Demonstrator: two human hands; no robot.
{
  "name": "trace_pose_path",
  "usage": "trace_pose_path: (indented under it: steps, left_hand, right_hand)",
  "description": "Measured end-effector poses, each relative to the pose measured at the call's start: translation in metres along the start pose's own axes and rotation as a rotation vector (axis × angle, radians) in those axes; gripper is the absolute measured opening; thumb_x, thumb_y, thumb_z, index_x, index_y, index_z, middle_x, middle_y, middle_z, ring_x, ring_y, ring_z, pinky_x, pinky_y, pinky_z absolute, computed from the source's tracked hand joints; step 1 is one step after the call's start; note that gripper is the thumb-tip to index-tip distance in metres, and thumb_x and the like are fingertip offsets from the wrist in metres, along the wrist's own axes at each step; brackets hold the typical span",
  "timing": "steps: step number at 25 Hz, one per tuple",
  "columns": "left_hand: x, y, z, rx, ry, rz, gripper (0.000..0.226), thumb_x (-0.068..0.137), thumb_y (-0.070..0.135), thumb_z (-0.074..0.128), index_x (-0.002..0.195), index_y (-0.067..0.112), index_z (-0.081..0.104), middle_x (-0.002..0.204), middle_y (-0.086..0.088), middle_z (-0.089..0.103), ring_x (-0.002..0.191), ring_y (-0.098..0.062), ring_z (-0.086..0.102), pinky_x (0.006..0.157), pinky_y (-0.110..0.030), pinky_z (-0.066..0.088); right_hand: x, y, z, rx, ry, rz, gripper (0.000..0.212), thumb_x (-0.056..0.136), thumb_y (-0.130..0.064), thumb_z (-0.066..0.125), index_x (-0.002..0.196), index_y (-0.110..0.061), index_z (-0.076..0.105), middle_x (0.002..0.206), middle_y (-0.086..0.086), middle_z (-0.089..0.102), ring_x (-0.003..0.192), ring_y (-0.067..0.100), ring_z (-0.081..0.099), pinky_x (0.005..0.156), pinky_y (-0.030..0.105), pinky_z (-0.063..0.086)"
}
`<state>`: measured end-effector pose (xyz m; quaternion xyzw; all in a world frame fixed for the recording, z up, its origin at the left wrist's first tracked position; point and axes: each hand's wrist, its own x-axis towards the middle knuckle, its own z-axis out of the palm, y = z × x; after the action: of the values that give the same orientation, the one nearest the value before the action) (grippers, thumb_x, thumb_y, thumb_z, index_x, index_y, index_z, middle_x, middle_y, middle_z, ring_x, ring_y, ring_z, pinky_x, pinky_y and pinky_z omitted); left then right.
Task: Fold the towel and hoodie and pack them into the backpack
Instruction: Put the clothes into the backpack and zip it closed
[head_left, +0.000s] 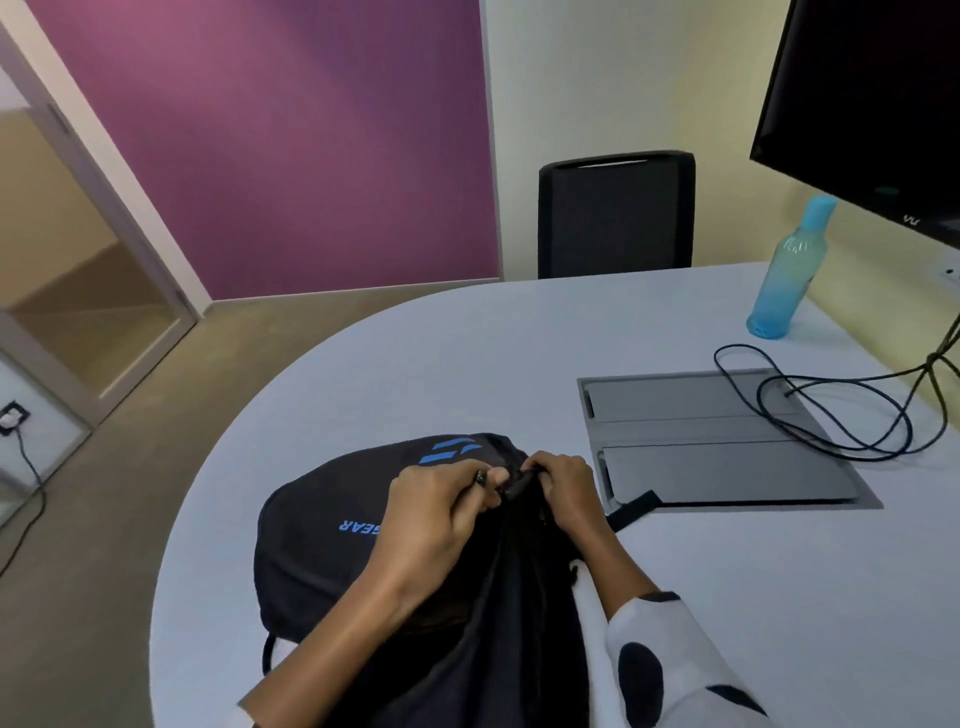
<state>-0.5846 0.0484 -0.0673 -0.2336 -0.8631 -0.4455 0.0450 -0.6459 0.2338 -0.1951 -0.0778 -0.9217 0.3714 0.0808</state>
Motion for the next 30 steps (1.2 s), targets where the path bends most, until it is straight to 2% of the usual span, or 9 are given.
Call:
trace_pose_path:
  steps: [5, 9, 12, 15, 19, 23, 25, 28, 30]
  left_hand:
    - [0.007, 0.01, -0.022, -0.204, 0.098, -0.191, 0.021, 0.092, 0.018, 0.061, 0.077, 0.007, 0.072, 0.063, -0.005, 0.071, 0.063, -0.015, 0.071, 0.069, -0.039, 0.06]
    - [0.003, 0.012, -0.023, -0.234, 0.085, -0.228, 0.022, 0.092, 0.02, 0.06, 0.079, 0.005, 0.071, 0.065, -0.009, 0.071, 0.064, -0.018, 0.071, 0.07, -0.041, 0.06]
    - [-0.006, 0.022, -0.019, -0.192, 0.048, -0.135, 0.023, 0.094, 0.016, 0.059, 0.074, 0.011, 0.069, 0.067, 0.001, 0.071, 0.066, -0.013, 0.071, 0.071, -0.041, 0.059]
    - [-0.018, 0.026, -0.023, -0.089, 0.058, -0.03, 0.023, 0.094, 0.015, 0.058, 0.075, 0.011, 0.07, 0.069, 0.01, 0.071, 0.071, -0.006, 0.07, 0.076, -0.039, 0.058]
    - [-0.033, 0.038, -0.05, -0.288, 0.168, -0.039, 0.025, 0.092, 0.025, 0.06, 0.083, 0.004, 0.071, 0.072, -0.002, 0.074, 0.073, -0.01, 0.072, 0.078, -0.033, 0.058]
    - [-0.035, 0.041, -0.069, -0.457, 0.205, -0.14, 0.024, 0.091, 0.024, 0.06, 0.083, 0.004, 0.071, 0.071, -0.01, 0.073, 0.072, -0.019, 0.073, 0.074, -0.032, 0.058]
    - [-0.031, 0.034, -0.079, -0.554, 0.247, -0.262, 0.024, 0.092, 0.02, 0.06, 0.084, 0.001, 0.07, 0.069, -0.014, 0.072, 0.069, -0.024, 0.072, 0.072, -0.034, 0.058]
    - [-0.029, 0.03, -0.086, -0.612, 0.225, -0.31, 0.026, 0.092, 0.022, 0.06, 0.085, -0.001, 0.07, 0.072, -0.017, 0.072, 0.071, -0.026, 0.072, 0.073, -0.034, 0.057]
    - [-0.028, 0.032, -0.084, -0.642, 0.187, -0.277, 0.03, 0.092, 0.024, 0.059, 0.084, -0.002, 0.069, 0.075, -0.018, 0.072, 0.074, -0.027, 0.072, 0.075, -0.034, 0.058]
  right_hand:
    - [-0.014, -0.031, -0.012, -0.209, -0.158, -0.167, 0.035, 0.076, 0.007, 0.043, 0.092, -0.014, 0.066, 0.091, 0.008, 0.063, 0.089, 0.03, 0.06, 0.067, 0.026, 0.037]
    - [-0.06, -0.053, -0.042, 0.098, -0.18, -0.233, 0.037, 0.08, -0.005, 0.066, 0.115, -0.015, 0.068, 0.116, -0.003, 0.067, 0.108, 0.009, 0.058, 0.094, 0.021, 0.042]
    - [-0.08, -0.071, -0.054, 0.22, -0.023, -0.328, 0.024, 0.08, -0.004, 0.069, 0.1, -0.015, 0.074, 0.093, -0.009, 0.073, 0.086, -0.001, 0.061, 0.082, 0.008, 0.041]
    - [-0.078, -0.081, -0.05, 0.107, 0.054, -0.427, 0.016, 0.084, -0.001, 0.065, 0.093, -0.012, 0.073, 0.083, -0.004, 0.071, 0.071, 0.009, 0.06, 0.086, 0.017, 0.042]
    - [-0.068, -0.069, -0.055, -0.017, 0.111, -0.35, 0.016, 0.085, 0.001, 0.06, 0.092, -0.009, 0.071, 0.089, 0.005, 0.072, 0.083, 0.021, 0.065, 0.084, 0.034, 0.051]
    - [-0.066, -0.07, -0.064, -0.031, 0.164, -0.209, 0.014, 0.083, -0.001, 0.065, 0.088, -0.011, 0.074, 0.085, 0.001, 0.073, 0.081, 0.016, 0.067, 0.081, 0.031, 0.053]
    - [-0.075, -0.084, -0.066, 0.09, 0.115, -0.157, 0.015, 0.079, -0.002, 0.07, 0.086, -0.015, 0.076, 0.084, -0.005, 0.074, 0.081, 0.008, 0.068, 0.085, 0.03, 0.054]
    - [-0.099, -0.122, -0.081, 0.448, -0.163, -0.204, 0.029, 0.079, -0.007, 0.075, 0.106, -0.015, 0.073, 0.103, -0.007, 0.073, 0.098, 0.001, 0.066, 0.093, 0.019, 0.05]
    - [-0.104, -0.138, -0.083, 0.345, -0.254, -0.323, 0.037, 0.077, -0.012, 0.077, 0.113, -0.015, 0.07, 0.108, -0.011, 0.07, 0.102, -0.001, 0.062, 0.092, 0.011, 0.044]
